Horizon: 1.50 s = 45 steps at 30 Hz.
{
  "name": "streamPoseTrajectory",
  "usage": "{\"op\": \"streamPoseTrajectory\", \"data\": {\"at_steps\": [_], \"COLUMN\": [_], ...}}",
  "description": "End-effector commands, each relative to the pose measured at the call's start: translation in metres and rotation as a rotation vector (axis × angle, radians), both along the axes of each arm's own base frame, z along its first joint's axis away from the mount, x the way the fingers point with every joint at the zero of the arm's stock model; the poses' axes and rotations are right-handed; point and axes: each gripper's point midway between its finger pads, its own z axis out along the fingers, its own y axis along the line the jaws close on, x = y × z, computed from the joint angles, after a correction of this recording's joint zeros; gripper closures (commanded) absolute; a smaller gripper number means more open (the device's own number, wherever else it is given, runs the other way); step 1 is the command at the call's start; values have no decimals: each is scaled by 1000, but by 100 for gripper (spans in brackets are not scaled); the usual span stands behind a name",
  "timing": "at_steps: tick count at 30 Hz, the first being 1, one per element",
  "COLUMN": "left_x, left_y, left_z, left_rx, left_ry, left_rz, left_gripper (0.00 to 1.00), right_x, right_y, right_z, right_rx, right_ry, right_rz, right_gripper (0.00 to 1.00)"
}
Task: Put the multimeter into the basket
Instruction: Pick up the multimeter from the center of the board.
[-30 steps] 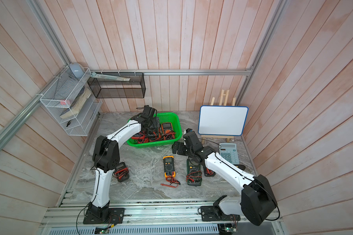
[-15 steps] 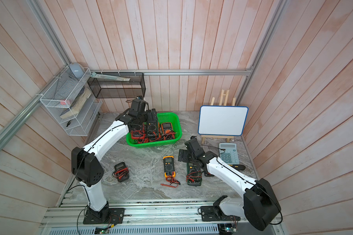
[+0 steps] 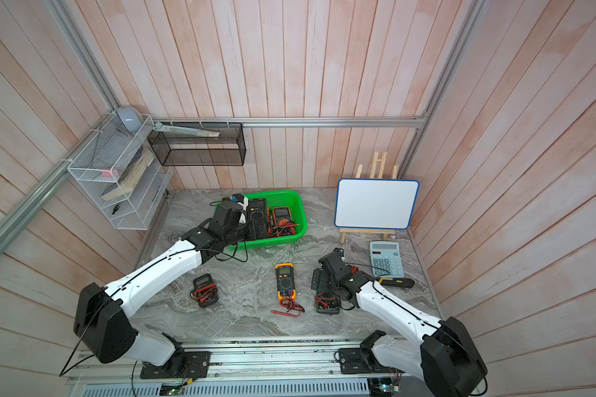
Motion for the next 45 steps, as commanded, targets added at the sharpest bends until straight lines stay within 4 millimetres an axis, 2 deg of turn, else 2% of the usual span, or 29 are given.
{"op": "streamPoseTrajectory", "data": {"at_steps": [1, 11, 23, 27, 30, 34, 36, 39, 45], "left_x": [-15, -42, -61, -68, -74, -79, -81, -81, -78], "left_y": [-8, -5, 2, 9, 13, 22, 26, 29, 30], "left_z": [5, -30, -45, -44, -45, -46, -45, -43, -39], "left_rx": [-65, -91, -141, -166, -186, -195, -197, -199, -210], "left_ry": [-7, 67, 96, 95, 99, 97, 87, 71, 62], "left_rz": [-27, -38, -27, -5, 9, 40, 45, 57, 61], "left_gripper": [0, 0, 0, 0, 0, 0, 0, 0, 0], "right_x": [-9, -12, -9, -5, -3, 1, 4, 12, 30], "right_y": [-11, -9, 2, 8, 13, 19, 23, 30, 43], "right_z": [-11, -26, -45, -47, -45, -31, -17, 8, 56], "right_rx": [-27, -36, -73, -75, -75, -55, -30, 14, 73], "right_ry": [30, 66, 130, 141, 139, 108, 77, 22, -72], "right_rz": [-30, -13, 29, 46, 55, 56, 53, 51, 54], "right_gripper": [2, 2, 2, 9, 23, 43, 48, 53, 53]}}
